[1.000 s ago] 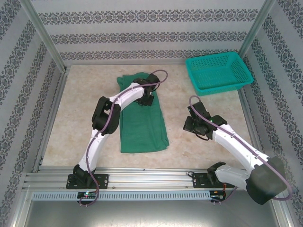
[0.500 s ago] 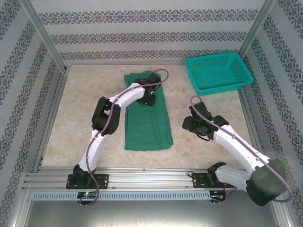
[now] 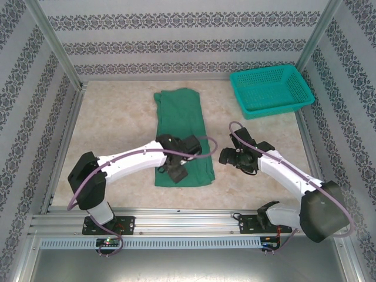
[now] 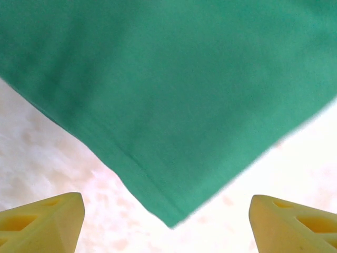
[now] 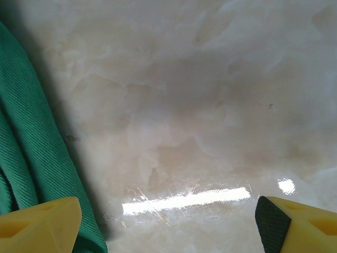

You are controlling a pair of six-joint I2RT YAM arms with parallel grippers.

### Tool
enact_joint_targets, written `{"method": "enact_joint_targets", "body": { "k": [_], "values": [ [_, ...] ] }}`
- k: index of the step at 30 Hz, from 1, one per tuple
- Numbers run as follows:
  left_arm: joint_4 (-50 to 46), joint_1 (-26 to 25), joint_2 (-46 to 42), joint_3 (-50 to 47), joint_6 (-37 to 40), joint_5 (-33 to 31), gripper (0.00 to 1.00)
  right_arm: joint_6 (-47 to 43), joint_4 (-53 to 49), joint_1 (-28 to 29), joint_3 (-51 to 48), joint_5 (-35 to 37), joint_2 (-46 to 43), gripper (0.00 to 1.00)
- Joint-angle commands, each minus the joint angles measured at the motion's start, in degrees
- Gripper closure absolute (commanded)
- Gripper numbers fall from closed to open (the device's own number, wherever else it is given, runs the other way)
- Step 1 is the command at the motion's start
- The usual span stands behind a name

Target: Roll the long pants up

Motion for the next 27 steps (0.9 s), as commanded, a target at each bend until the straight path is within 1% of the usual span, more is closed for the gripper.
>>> {"method": "enact_joint_targets", "body": {
  "k": [1, 3, 7, 11, 13, 14, 18, 22, 27],
  "values": [
    [-4.2, 0.2, -6.5, -3.1, 1.9, 4.9, 0.16, -1.4, 0.4, -0.5, 0.6, -0.9, -0.7, 0.13],
    [-4.2, 0.2, -8.6, -3.3, 2.6, 8.3, 0.16, -1.1, -0.1, -0.5, 0.4, -0.4, -1.9, 0.13],
    [-2.8, 0.9, -8.3, -3.6, 3.3, 10.5, 0.15, -0.2, -0.1, -0.7, -0.9, 0.2, -4.2, 0.13],
    [-0.1, 0.9, -1.9, -3.9, 2.5, 6.2, 0.18, 0.5, 0.3, -0.7, -1.6, 0.1, -4.4, 0.13],
    [1.4, 0.7, 1.5, -4.4, 1.5, -0.1, 0.19, 0.6, 0.1, -0.7, -1.6, 0.2, -4.4, 0.13],
    [2.3, 0.8, 2.7, -5.1, 1.8, -1.9, 0.19, 0.7, 0.1, -0.8, -1.7, 0.3, -4.6, 0.13],
    [6.6, 0.9, 6.2, -7.7, 3.0, -3.8, 0.19, 0.9, 0.1, -1.1, -2.0, 0.6, -5.1, 0.13],
    [7.3, 0.9, 10.7, -7.6, 3.4, -1.0, 0.20, 0.9, 0.0, -1.4, -1.9, 0.1, -4.6, 0.13],
    [8.1, 0.9, 11.5, -8.2, 3.4, 2.3, 0.20, 1.2, -0.1, -1.4, -2.0, 0.3, -4.6, 0.13]
  ]
}}
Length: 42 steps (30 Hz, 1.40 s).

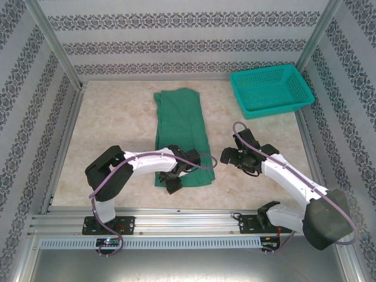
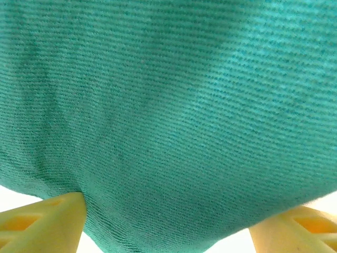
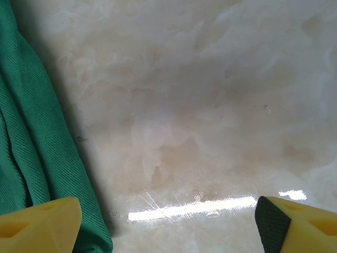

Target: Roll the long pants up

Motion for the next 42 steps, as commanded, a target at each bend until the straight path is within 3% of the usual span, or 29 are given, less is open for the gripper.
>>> {"method": "enact_joint_targets", "body": {
  "k": [1, 3, 5, 6, 8, 11, 16, 20, 25, 26, 29, 31, 36, 42],
  "values": [
    [2.7, 0.4, 0.8, -1.0, 1.0, 2.4, 0.20, 0.6, -0.4, -0.8, -0.8, 0.3, -0.5, 0.13],
    [2.8, 0.4, 1.2, -0.8, 1.1, 2.5, 0.23, 0.8, -0.1, -0.8, -0.9, 0.2, -0.4, 0.13],
    [2.8, 0.4, 2.4, -0.5, 1.3, 1.8, 0.34, 1.0, 0.3, -0.7, -0.8, -0.1, -0.1, 0.13],
    [2.7, 0.5, 3.4, 0.0, 1.8, 2.4, 0.57, 1.2, 0.5, -0.8, -0.9, -0.2, 0.1, 0.13],
    [1.6, 1.0, 5.4, 1.4, 1.6, 2.8, 0.89, 1.3, 0.9, -0.7, -1.1, -0.4, 0.2, 0.14],
    [0.1, 1.6, 5.6, 3.0, 0.8, 5.3, 0.97, 0.9, 0.8, -0.5, -1.3, -0.3, 0.2, 0.15],
    [-8.2, 1.5, 4.0, 13.4, -2.0, 14.5, 0.93, 0.1, -0.3, -0.4, -0.6, 0.1, -0.2, 0.17],
    [-15.0, 1.8, 5.2, 22.4, -4.1, 18.2, 0.90, -0.3, -0.7, -0.7, 0.5, 0.1, -1.4, 0.22],
    [-19.8, 3.5, 7.0, 26.5, -4.9, 22.5, 0.89, -1.8, -0.4, -1.0, 0.6, -1.9, -4.5, 0.54],
    [-20.1, 3.9, 7.2, 26.6, -5.0, 22.9, 0.88, -2.0, -1.0, -0.9, 0.9, -2.5, -4.9, 0.53],
    [-21.9, 4.6, 8.2, 27.8, -4.9, 22.7, 0.88, -1.5, -1.5, -0.8, 0.7, -6.8, -6.3, 0.37],
    [-22.4, 5.1, 8.5, 28.4, -5.0, 22.6, 0.88, 0.9, -0.7, -0.8, -1.0, -10.5, -7.3, 0.21],
    [-21.9, 5.7, 8.2, 29.4, -6.0, 23.2, 0.88, 8.8, 9.2, 1.1, -8.3, -17.9, -8.1, 0.18],
    [-19.4, 6.0, 7.3, 28.3, -7.4, 25.2, 0.89, 12.8, 14.2, 6.9, -9.4, -17.0, -3.1, 0.19]
  ]
}}
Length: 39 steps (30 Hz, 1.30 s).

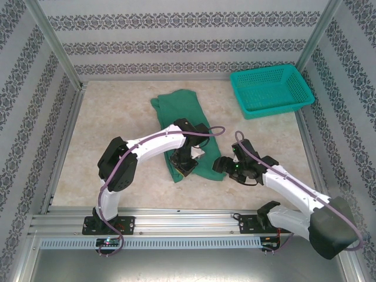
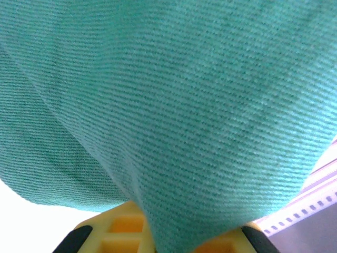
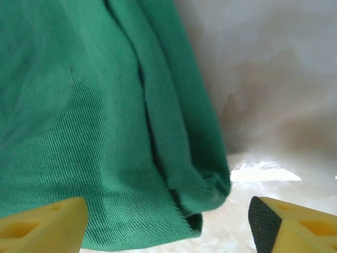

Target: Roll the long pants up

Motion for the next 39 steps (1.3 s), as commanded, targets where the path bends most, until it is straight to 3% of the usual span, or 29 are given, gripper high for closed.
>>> {"method": "enact_joint_targets", "body": {
  "k": [1, 5, 8, 9, 11, 12, 21, 27, 32, 33, 37, 39],
  "values": [
    [-0.7, 0.7, -1.8, -0.2, -1.8, 2.4, 0.89, 4.2, 5.8, 3.0, 0.2, -1.1, 2.9, 0.19],
    [0.4, 0.6, -3.0, -1.7, -2.1, 3.5, 0.89, 5.3, 8.1, 5.2, 1.4, -0.2, 7.2, 0.20],
    [0.8, 0.7, -4.5, -2.5, -2.2, 3.8, 0.89, 5.6, 8.2, 5.3, 2.1, 0.3, 10.1, 0.29],
    [0.7, 0.7, -4.8, -2.9, -2.1, 3.7, 0.89, 5.4, 8.2, 5.3, 2.3, 0.2, 10.7, 0.42],
    [0.7, 0.7, -5.4, -3.5, -1.8, 3.6, 0.90, 4.9, 6.9, 4.9, 2.9, 0.8, 10.8, 0.94],
    [0.3, 0.7, -5.5, -3.9, -1.5, 3.5, 0.91, 4.3, 5.0, 4.4, 3.6, 1.5, 10.4, 1.00],
    [-3.9, 0.9, -5.0, -4.2, 3.2, 0.1, 0.96, -3.3, -8.0, -4.8, 11.1, 4.3, 2.4, 1.00],
    [-3.3, 4.5, -1.6, -2.1, 5.7, -2.7, 0.96, -7.6, -7.0, -9.7, 16.2, 1.8, 10.1, 1.00],
    [-2.0, 9.6, 0.8, 1.5, 6.9, -0.5, 0.95, -9.3, -6.0, -11.8, 21.2, 0.1, 18.0, 1.00],
    [-2.0, 9.8, 0.9, 2.1, 7.1, -0.1, 0.96, -9.7, -6.6, -12.0, 22.3, 0.7, 18.8, 0.95],
    [-3.9, 9.8, 1.3, 5.7, 7.9, 2.6, 0.96, -11.5, -9.2, -12.1, 24.0, 1.9, 17.4, 0.51],
    [-4.4, 9.8, 0.9, 6.5, 8.3, 2.6, 0.96, -10.9, -9.7, -11.8, 22.1, 1.9, 14.1, 0.42]
  ]
}}
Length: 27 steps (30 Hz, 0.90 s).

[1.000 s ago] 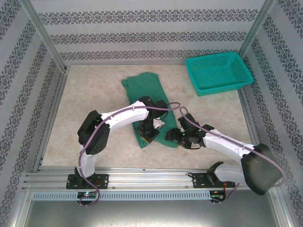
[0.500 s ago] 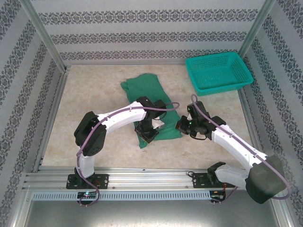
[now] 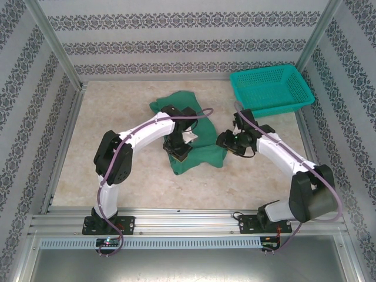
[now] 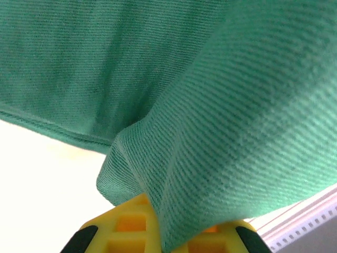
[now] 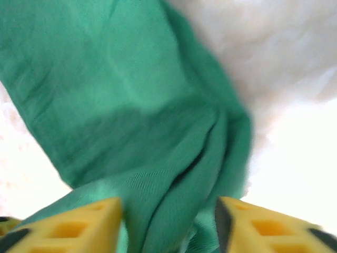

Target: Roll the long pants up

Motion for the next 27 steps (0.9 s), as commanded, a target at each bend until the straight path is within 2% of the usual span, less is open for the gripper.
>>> {"method": "enact_joint_targets", "body": {
  "k": [1, 5, 6, 7, 8, 9, 13, 17, 23, 27],
  "values": [
    [-5.9, 0.2, -0.2, 2.8, 2.3, 0.4, 0.96, -0.8, -4.2, 0.0, -1.4, 3.7, -5.3, 0.34],
    [-6.4, 0.2, 0.1, 3.9, 2.5, 2.3, 0.96, 1.5, -3.7, 2.4, -7.1, 0.4, -10.9, 0.33],
    [-6.3, 0.2, 0.1, 3.9, 2.3, 2.9, 0.95, 2.4, -3.4, 3.3, -8.2, -0.2, -12.3, 0.35],
    [-6.5, 0.2, 0.3, 4.0, 2.3, 3.4, 0.95, 3.3, -3.6, 4.7, -9.3, 0.1, -13.9, 0.52],
    [-6.7, 0.1, 0.4, 3.9, 2.3, 3.6, 0.96, 3.9, -4.7, 6.0, -10.0, 1.7, -16.1, 0.84],
    [-6.6, 0.1, 0.3, 3.6, 2.2, 3.5, 0.96, 4.3, -5.9, 7.0, -10.5, 2.9, -17.9, 1.00],
    [-5.9, 0.1, -0.1, 2.2, 1.7, 3.0, 0.96, 5.6, -7.4, 10.8, -12.4, 0.8, -24.3, 1.00],
    [-5.1, 0.1, -0.7, 2.0, 0.7, 3.2, 0.96, 8.0, -5.5, 16.9, -12.9, -1.0, -24.2, 1.00],
    [-4.0, -0.1, -1.9, 2.4, -0.5, 4.3, 0.96, 8.7, 0.7, 25.2, -11.9, -1.7, -14.5, 1.00],
    [-3.8, -0.1, -3.3, 2.0, -1.1, 3.8, 0.97, 7.8, 2.7, 28.3, -9.2, -2.1, -6.8, 1.00]
  ]
}}
